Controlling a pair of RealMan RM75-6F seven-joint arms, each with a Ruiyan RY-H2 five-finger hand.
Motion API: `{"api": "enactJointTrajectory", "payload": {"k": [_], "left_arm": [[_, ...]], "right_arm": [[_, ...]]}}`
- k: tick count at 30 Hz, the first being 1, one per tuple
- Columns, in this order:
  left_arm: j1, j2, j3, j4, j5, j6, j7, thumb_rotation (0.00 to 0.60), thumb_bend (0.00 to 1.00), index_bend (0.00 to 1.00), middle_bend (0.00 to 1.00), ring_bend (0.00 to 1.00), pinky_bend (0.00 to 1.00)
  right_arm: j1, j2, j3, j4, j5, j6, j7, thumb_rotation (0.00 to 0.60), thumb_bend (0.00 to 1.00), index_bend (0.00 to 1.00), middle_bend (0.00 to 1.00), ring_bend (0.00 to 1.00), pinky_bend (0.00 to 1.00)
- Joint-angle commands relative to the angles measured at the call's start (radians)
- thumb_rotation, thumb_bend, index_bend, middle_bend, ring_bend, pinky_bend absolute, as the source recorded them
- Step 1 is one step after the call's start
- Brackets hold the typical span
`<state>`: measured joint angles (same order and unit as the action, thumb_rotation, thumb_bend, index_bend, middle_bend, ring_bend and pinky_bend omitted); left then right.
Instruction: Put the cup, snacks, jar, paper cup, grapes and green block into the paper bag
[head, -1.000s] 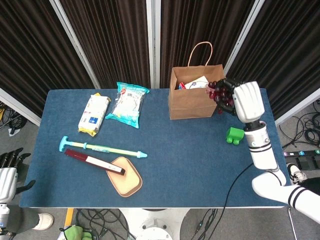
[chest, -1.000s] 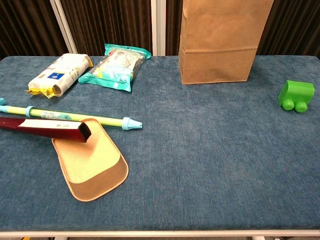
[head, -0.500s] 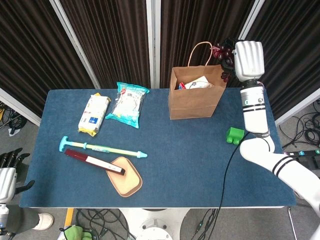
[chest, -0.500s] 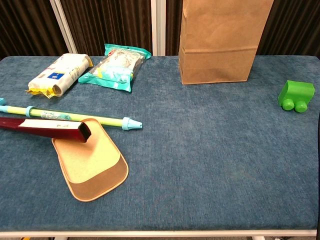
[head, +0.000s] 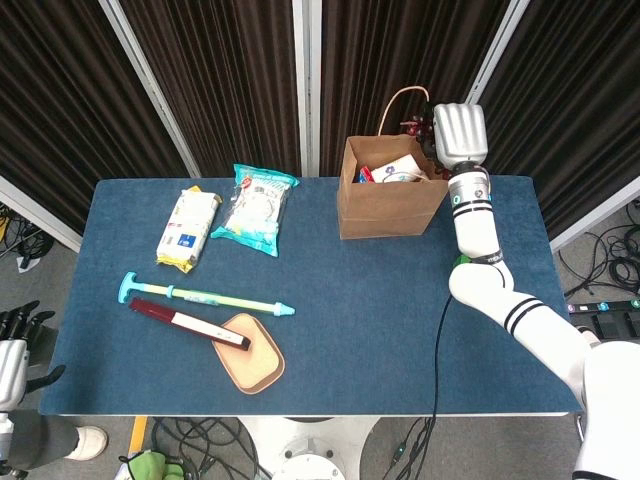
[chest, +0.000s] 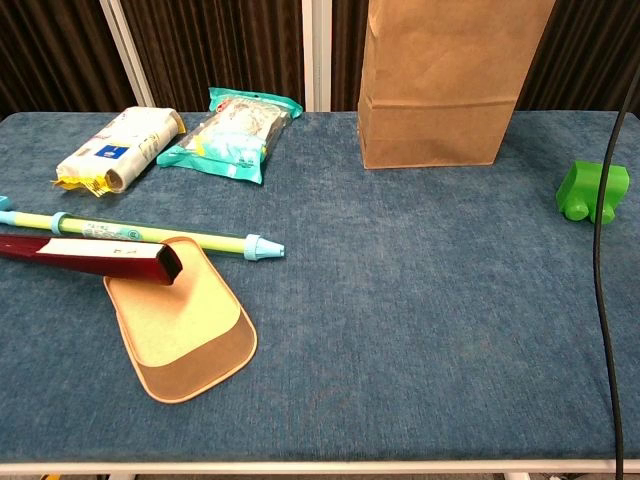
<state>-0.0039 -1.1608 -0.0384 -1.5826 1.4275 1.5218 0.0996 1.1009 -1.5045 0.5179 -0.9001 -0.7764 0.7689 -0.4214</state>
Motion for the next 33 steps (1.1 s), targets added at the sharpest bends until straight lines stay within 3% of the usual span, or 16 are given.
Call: {"api": "enactJointTrajectory", "payload": {"k": [1,3,7,14,20,24,27,33], "left_arm": [[-0.001,0.000,-0.001,0.000,0.002,0.001,0.001,0.600,0.00,0.29,0.23,0.16,0.14],[-0.001,-0.002,-0.002,0.000,0.003,0.002,0.001,0.600,0.00,0.29,0.23,0.16,0.14],[-0.002,-0.004,-0.002,0.002,0.007,0.002,0.002,0.600,0.00,0.29,0.23,0.16,0.14],[-0.005,-0.006,-0.002,0.006,0.015,0.004,-0.001,0.600,0.00,0.29,0.23,0.16,0.14],[-0.011,-0.004,-0.007,0.008,0.021,0.004,-0.001,0.600,0.00,0.29,0.23,0.16,0.14],[-0.016,-0.004,-0.010,0.006,0.026,0.003,0.001,0.600,0.00,0.29,0.23,0.16,0.14],[-0.020,-0.005,-0.012,0.006,0.031,0.005,0.002,0.600,0.00,0.29,0.23,0.15,0.14],[-0.023,-0.006,-0.016,0.008,0.035,0.010,0.003,0.600,0.00,0.29,0.23,0.16,0.14]], "right_arm": [[0.005,0.018,-0.006,-0.035,0.038,-0.015,-0.019,0.600,0.24,0.04,0.20,0.15,0.38],[0.002,0.030,-0.006,-0.054,0.041,-0.005,-0.014,0.600,0.17,0.00,0.13,0.08,0.31],[-0.016,0.065,-0.004,-0.109,0.038,0.011,0.022,0.600,0.16,0.00,0.11,0.06,0.29],[-0.122,0.178,-0.028,-0.296,-0.055,0.067,0.147,0.600,0.16,0.00,0.17,0.09,0.33],[-0.276,0.304,-0.066,-0.490,-0.209,0.183,0.305,0.600,0.13,0.01,0.21,0.15,0.38],[-0.380,0.386,-0.116,-0.597,-0.292,0.239,0.382,0.600,0.05,0.08,0.26,0.18,0.42],[-0.461,0.442,-0.181,-0.658,-0.350,0.275,0.395,0.600,0.00,0.12,0.28,0.19,0.42],[-0.564,0.471,-0.295,-0.678,-0.413,0.308,0.387,0.600,0.00,0.13,0.23,0.18,0.43]]}}
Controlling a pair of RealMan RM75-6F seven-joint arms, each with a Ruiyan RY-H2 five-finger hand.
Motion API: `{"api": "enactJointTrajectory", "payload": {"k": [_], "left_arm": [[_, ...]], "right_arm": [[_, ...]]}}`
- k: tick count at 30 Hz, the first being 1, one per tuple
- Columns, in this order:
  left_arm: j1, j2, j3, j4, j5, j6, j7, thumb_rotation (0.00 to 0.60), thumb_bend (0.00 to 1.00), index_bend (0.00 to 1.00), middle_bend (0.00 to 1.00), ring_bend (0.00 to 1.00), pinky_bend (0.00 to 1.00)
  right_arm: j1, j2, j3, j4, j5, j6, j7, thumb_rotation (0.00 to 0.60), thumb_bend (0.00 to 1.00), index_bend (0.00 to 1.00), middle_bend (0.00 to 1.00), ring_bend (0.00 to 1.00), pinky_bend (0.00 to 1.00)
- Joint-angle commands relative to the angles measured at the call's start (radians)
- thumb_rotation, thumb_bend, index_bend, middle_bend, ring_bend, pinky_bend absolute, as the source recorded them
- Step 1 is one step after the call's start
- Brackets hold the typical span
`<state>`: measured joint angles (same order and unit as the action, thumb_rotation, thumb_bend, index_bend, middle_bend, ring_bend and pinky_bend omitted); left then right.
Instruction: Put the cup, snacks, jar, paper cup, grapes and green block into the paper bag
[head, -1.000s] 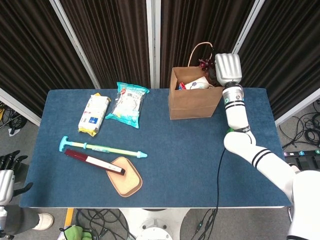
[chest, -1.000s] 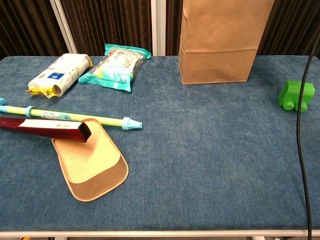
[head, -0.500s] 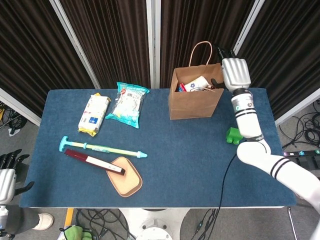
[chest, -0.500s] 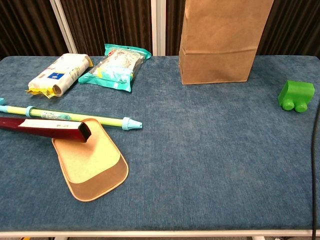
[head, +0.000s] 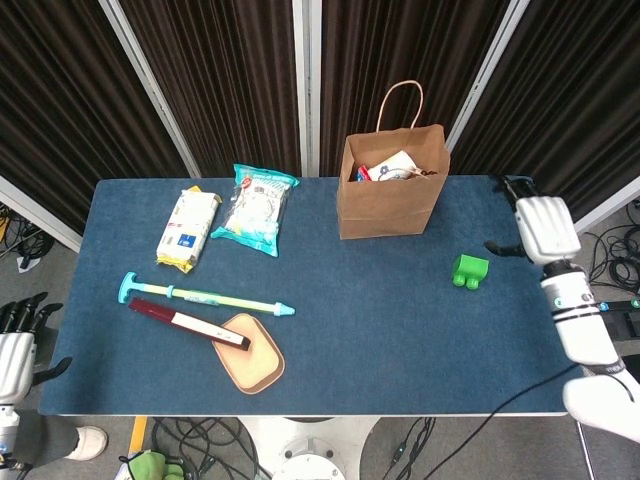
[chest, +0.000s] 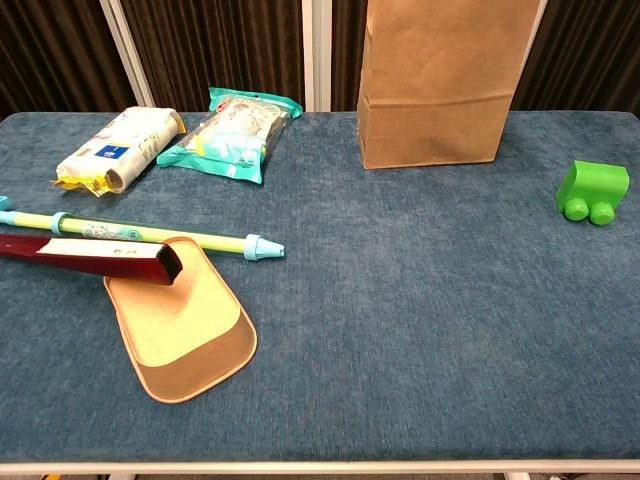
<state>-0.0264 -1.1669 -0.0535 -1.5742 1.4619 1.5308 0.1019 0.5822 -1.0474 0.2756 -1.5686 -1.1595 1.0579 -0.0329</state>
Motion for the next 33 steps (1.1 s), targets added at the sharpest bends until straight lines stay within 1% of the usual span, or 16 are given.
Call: {"api": "enactJointTrajectory", "payload": {"k": [1,4,8,15,21,25,33], "left_arm": [[-0.002,-0.001,-0.001,0.000,0.003,0.001,0.001,0.600,0.00,0.29,0.23,0.16,0.14],[-0.005,0.000,-0.002,-0.001,0.007,0.002,0.002,0.600,0.00,0.29,0.23,0.16,0.14],[-0.006,0.000,-0.001,-0.004,0.010,0.002,0.005,0.600,0.00,0.29,0.23,0.16,0.14],[0.001,0.001,0.003,-0.008,0.002,0.005,0.005,0.600,0.00,0.29,0.23,0.16,0.14],[0.003,0.000,0.005,-0.007,-0.002,0.004,0.005,0.600,0.00,0.29,0.23,0.16,0.14],[0.006,0.000,0.006,-0.006,-0.005,0.004,0.003,0.600,0.00,0.29,0.23,0.16,0.14],[0.006,-0.001,0.006,-0.004,-0.008,0.002,0.001,0.600,0.00,0.29,0.23,0.16,0.14]], "right_arm": [[-0.057,0.009,-0.074,0.000,-0.028,0.006,-0.011,0.600,0.00,0.13,0.23,0.17,0.42],[-0.065,-0.016,-0.119,0.039,0.000,-0.046,-0.051,0.600,0.00,0.12,0.20,0.16,0.42],[-0.054,-0.088,-0.143,0.133,0.043,-0.093,-0.112,0.600,0.00,0.11,0.19,0.15,0.41],[-0.020,-0.217,-0.155,0.296,0.084,-0.161,-0.171,0.600,0.03,0.11,0.22,0.15,0.41],[0.006,-0.317,-0.152,0.430,0.098,-0.226,-0.156,0.600,0.04,0.12,0.23,0.15,0.41],[0.023,-0.378,-0.156,0.509,0.082,-0.257,-0.145,0.600,0.05,0.12,0.24,0.15,0.41],[0.052,-0.471,-0.164,0.619,0.028,-0.286,-0.123,0.600,0.09,0.16,0.27,0.16,0.41]]}}
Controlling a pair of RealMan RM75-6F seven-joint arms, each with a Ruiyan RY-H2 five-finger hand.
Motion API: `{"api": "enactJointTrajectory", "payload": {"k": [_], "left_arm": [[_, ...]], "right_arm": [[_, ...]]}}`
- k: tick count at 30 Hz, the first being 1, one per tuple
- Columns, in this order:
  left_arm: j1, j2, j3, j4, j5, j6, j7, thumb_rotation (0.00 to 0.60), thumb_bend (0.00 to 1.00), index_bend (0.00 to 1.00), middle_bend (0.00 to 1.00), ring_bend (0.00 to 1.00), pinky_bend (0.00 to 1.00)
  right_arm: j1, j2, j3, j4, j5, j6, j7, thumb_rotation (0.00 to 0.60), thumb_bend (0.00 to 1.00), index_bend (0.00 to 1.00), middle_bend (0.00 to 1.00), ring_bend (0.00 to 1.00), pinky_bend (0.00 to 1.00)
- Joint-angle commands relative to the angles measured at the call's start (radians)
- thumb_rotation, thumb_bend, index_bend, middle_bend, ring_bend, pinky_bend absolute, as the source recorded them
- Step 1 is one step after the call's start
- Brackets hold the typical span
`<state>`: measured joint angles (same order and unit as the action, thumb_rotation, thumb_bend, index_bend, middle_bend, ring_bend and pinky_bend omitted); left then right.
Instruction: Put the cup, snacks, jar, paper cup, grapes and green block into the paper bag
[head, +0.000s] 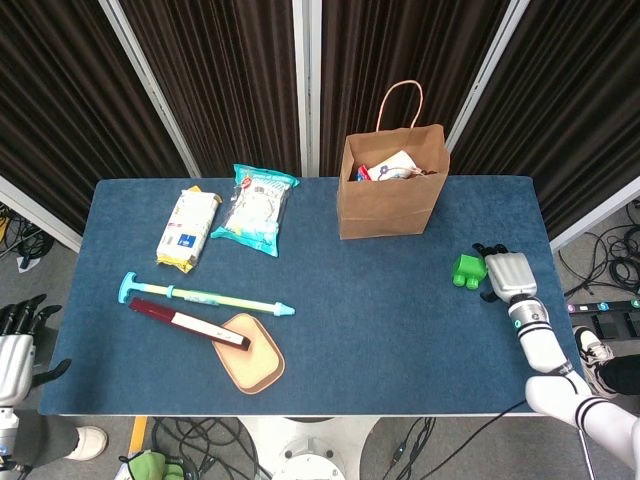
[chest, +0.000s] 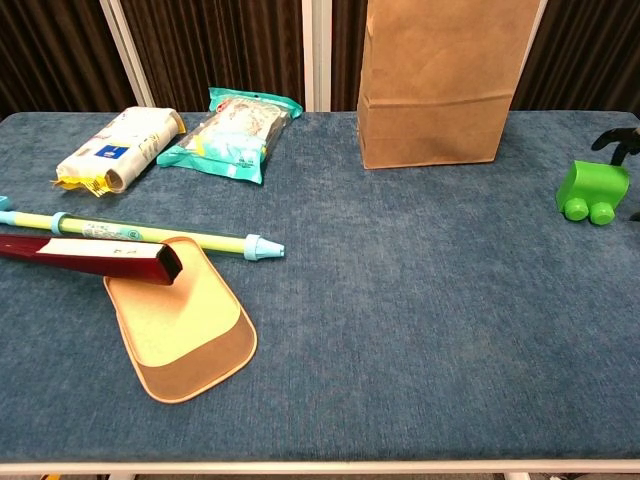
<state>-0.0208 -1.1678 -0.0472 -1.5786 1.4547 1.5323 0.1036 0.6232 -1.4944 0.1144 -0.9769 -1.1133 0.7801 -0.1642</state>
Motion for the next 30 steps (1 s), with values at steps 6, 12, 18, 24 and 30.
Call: {"api": "enactJointTrajectory", "payload": {"k": [6,12,18,24,30], "left_arm": [[0.001,-0.003,0.002,0.006,-0.001,-0.002,-0.009,0.600,0.00,0.29,0.23,0.15,0.14],[0.006,-0.007,0.004,0.016,-0.001,0.002,-0.015,0.600,0.00,0.29,0.23,0.16,0.14],[0.005,-0.002,0.003,0.009,-0.005,-0.001,-0.010,0.600,0.00,0.29,0.23,0.16,0.14],[0.000,-0.001,-0.001,0.004,-0.002,-0.003,-0.003,0.600,0.00,0.29,0.23,0.16,0.14],[0.001,0.000,0.000,0.001,-0.003,-0.003,-0.001,0.600,0.00,0.29,0.23,0.16,0.14]], "right_arm": [[0.029,-0.075,-0.004,0.100,-0.053,-0.020,0.025,0.600,0.17,0.24,0.33,0.17,0.41],[0.035,-0.111,0.005,0.145,-0.089,0.003,0.064,0.600,0.27,0.40,0.44,0.24,0.45],[0.032,-0.045,0.029,0.034,-0.162,0.105,0.148,0.600,0.28,0.42,0.44,0.25,0.46],[0.026,0.107,0.078,-0.232,-0.259,0.266,0.217,0.600,0.28,0.42,0.45,0.27,0.46],[0.039,0.224,0.147,-0.440,-0.336,0.385,0.244,0.600,0.28,0.42,0.45,0.27,0.47]]}}
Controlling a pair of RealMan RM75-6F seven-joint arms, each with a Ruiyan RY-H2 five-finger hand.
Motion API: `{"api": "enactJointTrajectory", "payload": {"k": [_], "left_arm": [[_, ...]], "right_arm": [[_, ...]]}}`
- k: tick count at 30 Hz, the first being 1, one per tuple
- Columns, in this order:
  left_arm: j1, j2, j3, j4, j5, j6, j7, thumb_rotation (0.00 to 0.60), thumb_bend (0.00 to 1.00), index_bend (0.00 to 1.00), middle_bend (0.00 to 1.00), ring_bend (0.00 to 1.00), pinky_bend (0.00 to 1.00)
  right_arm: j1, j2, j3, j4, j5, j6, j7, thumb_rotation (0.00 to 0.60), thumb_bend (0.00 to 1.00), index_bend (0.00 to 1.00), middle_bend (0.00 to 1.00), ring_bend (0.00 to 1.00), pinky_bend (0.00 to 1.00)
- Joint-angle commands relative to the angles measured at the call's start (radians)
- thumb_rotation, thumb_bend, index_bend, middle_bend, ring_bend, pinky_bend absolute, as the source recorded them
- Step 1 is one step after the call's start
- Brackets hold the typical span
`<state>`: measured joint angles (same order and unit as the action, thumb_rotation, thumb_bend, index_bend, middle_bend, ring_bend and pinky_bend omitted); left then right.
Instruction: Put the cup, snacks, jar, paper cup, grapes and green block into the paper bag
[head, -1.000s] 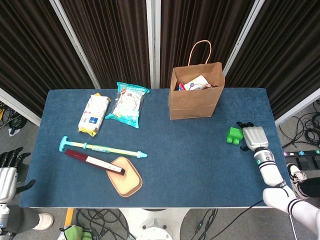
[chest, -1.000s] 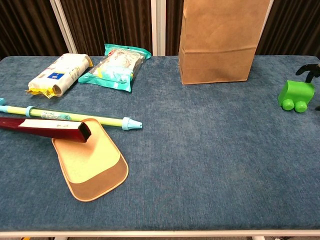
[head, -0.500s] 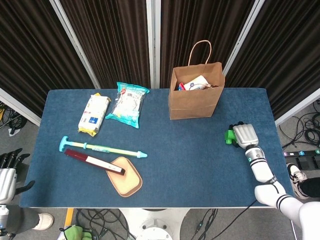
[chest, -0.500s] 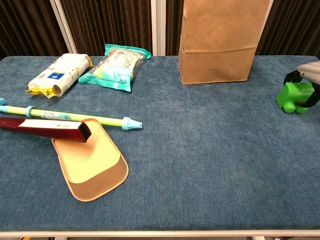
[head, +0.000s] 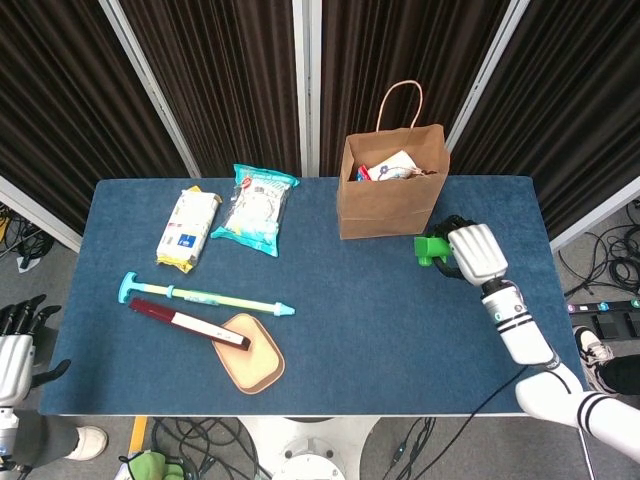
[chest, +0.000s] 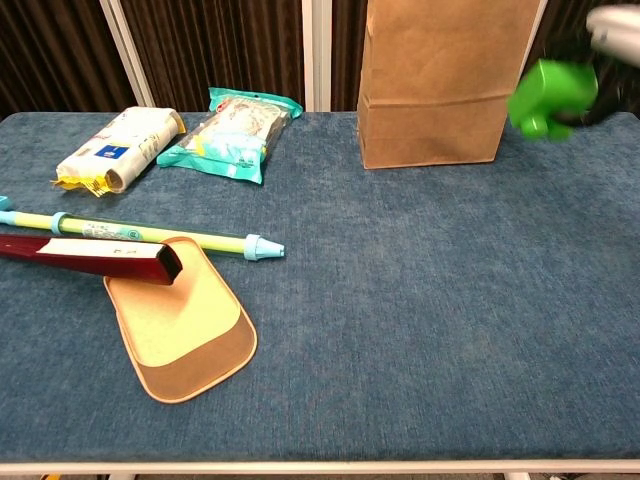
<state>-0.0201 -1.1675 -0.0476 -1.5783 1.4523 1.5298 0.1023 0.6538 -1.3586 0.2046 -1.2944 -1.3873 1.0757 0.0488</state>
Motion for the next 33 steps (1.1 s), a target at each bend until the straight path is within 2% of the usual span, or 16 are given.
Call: {"api": "enactJointTrajectory", "payload": {"k": [1,5,9,13,16,21,29,31,33], "left_arm": [[0.000,0.000,0.001,0.001,0.000,0.000,0.000,0.600,0.00,0.29,0.23,0.16,0.14],[0.003,0.000,0.002,0.003,0.001,0.003,-0.003,0.600,0.00,0.29,0.23,0.16,0.14],[0.004,-0.002,0.003,0.005,-0.001,0.002,-0.005,0.600,0.00,0.29,0.23,0.16,0.14],[0.006,-0.002,0.005,0.005,0.000,0.003,-0.006,0.600,0.00,0.29,0.23,0.16,0.14],[0.005,-0.001,0.003,0.005,-0.001,0.003,-0.006,0.600,0.00,0.29,0.23,0.16,0.14],[0.003,0.002,0.002,0.001,-0.003,-0.001,-0.002,0.600,0.00,0.29,0.23,0.16,0.14],[0.005,0.004,0.001,-0.003,-0.013,-0.005,0.001,0.600,0.00,0.29,0.23,0.16,0.14],[0.006,0.005,0.001,-0.003,-0.016,-0.005,0.001,0.600,0.00,0.29,0.23,0.16,0.14],[0.008,0.005,0.002,-0.003,-0.017,-0.004,0.001,0.600,0.00,0.29,0.23,0.16,0.14]], "right_arm": [[0.016,0.103,0.076,-0.149,-0.062,0.100,0.029,0.600,0.28,0.42,0.45,0.27,0.47],[0.047,0.134,0.149,-0.197,-0.028,0.116,0.018,0.600,0.28,0.42,0.44,0.28,0.47],[0.086,0.135,0.229,-0.199,0.053,0.108,0.016,0.600,0.28,0.42,0.44,0.28,0.47],[0.136,0.120,0.293,-0.152,0.175,0.061,-0.025,0.600,0.28,0.42,0.44,0.28,0.47],[0.179,0.104,0.317,-0.097,0.258,0.009,-0.074,0.600,0.28,0.42,0.43,0.28,0.47],[0.248,0.057,0.328,0.016,0.375,-0.077,-0.145,0.600,0.28,0.42,0.43,0.28,0.47],[0.359,-0.062,0.289,0.202,0.526,-0.206,-0.288,0.600,0.28,0.40,0.40,0.27,0.45],[0.379,-0.088,0.278,0.234,0.556,-0.234,-0.316,0.600,0.28,0.35,0.38,0.26,0.43],[0.394,-0.101,0.268,0.249,0.585,-0.264,-0.343,0.600,0.26,0.22,0.30,0.20,0.37]]}}
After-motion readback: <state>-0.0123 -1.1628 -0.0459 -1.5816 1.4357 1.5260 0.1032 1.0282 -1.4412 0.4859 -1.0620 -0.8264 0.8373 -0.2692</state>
